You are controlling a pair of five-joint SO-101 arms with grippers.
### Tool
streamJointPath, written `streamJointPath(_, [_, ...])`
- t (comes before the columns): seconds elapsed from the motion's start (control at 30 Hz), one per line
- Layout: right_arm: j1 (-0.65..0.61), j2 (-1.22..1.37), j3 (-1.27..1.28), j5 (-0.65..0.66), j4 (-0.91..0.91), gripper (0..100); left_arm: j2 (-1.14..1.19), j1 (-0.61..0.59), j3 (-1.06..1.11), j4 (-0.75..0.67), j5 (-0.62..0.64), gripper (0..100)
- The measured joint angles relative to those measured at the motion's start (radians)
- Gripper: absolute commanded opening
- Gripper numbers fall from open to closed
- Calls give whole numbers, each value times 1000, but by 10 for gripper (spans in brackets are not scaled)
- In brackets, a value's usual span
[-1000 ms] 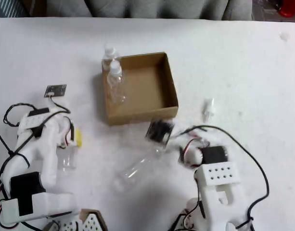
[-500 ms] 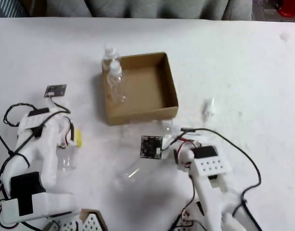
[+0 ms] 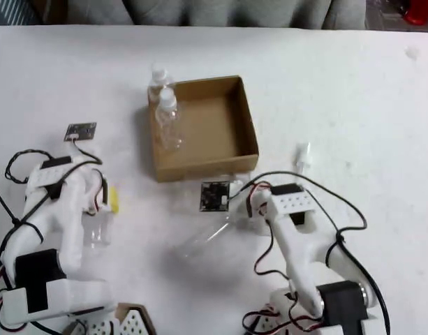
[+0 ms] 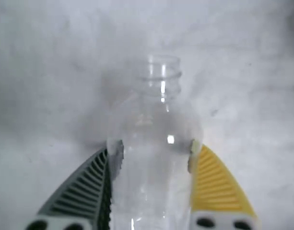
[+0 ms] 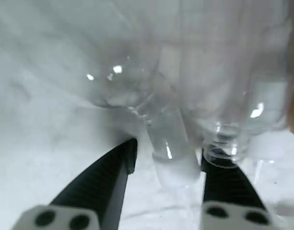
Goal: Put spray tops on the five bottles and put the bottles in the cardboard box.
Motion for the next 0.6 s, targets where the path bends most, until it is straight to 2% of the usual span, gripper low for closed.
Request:
streamJointPath(0.07, [2,2,-14,0,0,37,0,0,0,0,0,20])
streamJointPath(0.27, [6,5,-43,-37,32,16,0,0,0,0,0,20])
streamJointPath(0.6, [60,6,-316,-423,382,16,0,0,0,0,0,20])
